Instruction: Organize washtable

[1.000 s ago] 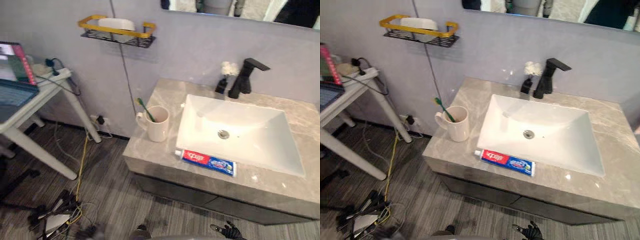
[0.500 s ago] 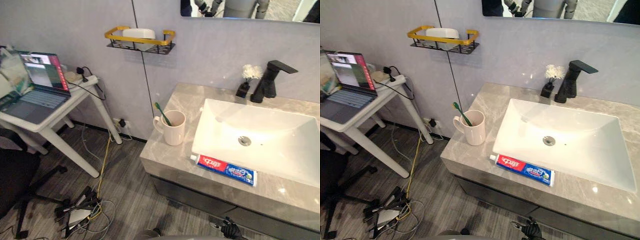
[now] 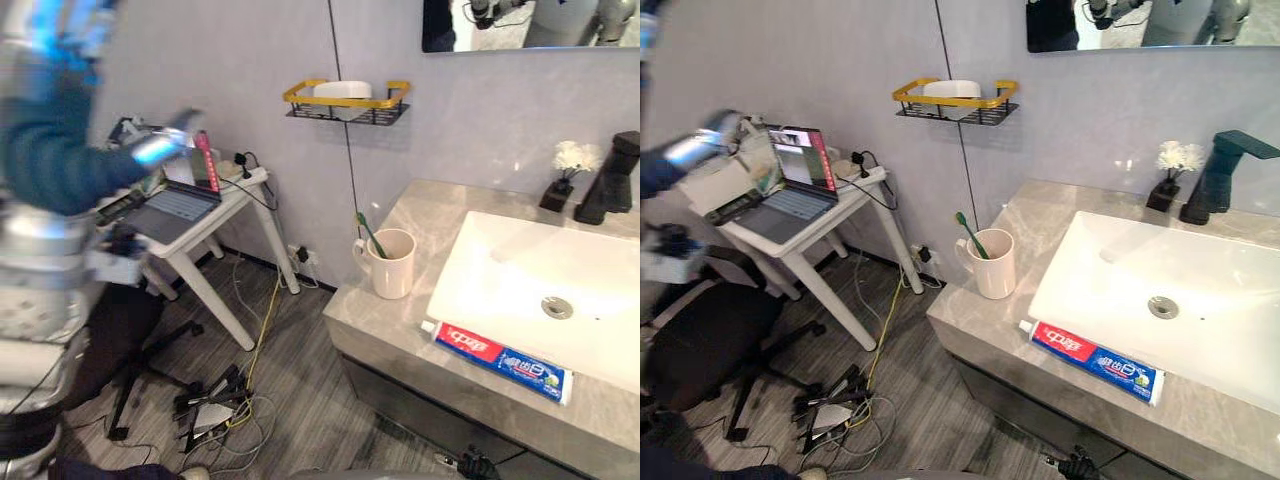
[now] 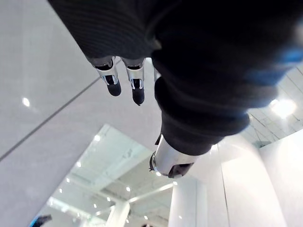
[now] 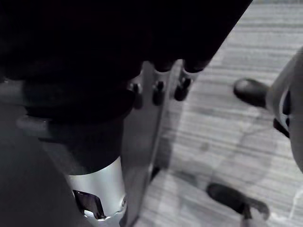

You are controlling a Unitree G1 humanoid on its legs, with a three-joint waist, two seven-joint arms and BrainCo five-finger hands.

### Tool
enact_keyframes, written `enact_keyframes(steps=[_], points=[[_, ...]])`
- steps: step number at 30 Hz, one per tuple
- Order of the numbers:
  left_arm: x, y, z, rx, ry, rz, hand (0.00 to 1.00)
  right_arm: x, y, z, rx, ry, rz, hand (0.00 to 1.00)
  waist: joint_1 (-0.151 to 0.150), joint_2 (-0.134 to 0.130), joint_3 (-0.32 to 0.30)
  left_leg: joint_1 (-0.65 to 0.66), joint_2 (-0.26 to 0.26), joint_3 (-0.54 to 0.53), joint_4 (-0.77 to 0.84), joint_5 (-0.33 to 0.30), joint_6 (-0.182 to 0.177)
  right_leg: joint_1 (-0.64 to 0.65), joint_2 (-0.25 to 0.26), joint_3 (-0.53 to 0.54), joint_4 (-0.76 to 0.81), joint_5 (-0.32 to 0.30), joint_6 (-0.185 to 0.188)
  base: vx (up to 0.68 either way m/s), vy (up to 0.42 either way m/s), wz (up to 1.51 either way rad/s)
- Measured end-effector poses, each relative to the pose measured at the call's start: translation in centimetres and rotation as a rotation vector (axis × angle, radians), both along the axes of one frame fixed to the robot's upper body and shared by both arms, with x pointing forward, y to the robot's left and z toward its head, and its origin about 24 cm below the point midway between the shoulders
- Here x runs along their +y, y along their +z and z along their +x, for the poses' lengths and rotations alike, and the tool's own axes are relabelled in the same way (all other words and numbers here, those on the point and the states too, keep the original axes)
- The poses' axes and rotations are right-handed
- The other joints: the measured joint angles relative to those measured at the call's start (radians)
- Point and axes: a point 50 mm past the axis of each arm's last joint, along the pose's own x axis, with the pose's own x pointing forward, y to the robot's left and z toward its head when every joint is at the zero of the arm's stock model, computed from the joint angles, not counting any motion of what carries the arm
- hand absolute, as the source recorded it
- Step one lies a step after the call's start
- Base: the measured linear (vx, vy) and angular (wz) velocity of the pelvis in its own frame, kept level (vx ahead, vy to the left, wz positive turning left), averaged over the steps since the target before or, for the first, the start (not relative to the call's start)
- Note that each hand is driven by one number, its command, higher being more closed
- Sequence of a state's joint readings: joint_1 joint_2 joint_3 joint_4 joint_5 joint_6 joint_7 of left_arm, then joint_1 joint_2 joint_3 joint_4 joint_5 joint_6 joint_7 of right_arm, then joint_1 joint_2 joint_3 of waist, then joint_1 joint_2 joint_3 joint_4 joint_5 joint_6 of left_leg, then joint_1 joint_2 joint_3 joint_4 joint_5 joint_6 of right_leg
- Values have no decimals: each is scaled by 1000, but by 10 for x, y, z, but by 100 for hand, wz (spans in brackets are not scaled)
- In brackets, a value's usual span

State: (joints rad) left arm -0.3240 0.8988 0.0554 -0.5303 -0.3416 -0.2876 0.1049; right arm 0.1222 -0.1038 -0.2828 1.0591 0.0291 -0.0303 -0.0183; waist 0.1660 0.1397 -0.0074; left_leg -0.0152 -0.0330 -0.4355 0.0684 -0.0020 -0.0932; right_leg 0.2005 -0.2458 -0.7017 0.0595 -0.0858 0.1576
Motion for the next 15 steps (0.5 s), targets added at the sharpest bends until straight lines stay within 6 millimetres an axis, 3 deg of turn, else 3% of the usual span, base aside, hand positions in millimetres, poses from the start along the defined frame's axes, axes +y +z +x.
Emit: enact_keyframes(steps=[2,6,11,15], points=[[-18,-14,22,97,-36,66,0,2,0,5,-1,5,8,0,-20,-1,1,10,10,0,0,2,-3,17,12,6,-29,15,-9,-54,-32,-4],[-47,-39,41,197,-56,205,0,0,0,9,0,-1,7,0,-46,-4,3,12,18,5,-2,4,-6,26,38,27,-73,37,-15,-52,-39,-10],[-82,-53,39,184,-139,307,0,1,-3,-1,48,2,12,0,-51,-11,8,26,32,15,-17,5,-6,38,61,52,-106,61,-22,-14,-35,-7],[-110,-78,30,236,-258,398,0,1,-4,-2,60,12,10,0,-71,-14,10,29,32,20,-22,5,-6,42,72,63,-120,65,-24,2,-27,-1]])
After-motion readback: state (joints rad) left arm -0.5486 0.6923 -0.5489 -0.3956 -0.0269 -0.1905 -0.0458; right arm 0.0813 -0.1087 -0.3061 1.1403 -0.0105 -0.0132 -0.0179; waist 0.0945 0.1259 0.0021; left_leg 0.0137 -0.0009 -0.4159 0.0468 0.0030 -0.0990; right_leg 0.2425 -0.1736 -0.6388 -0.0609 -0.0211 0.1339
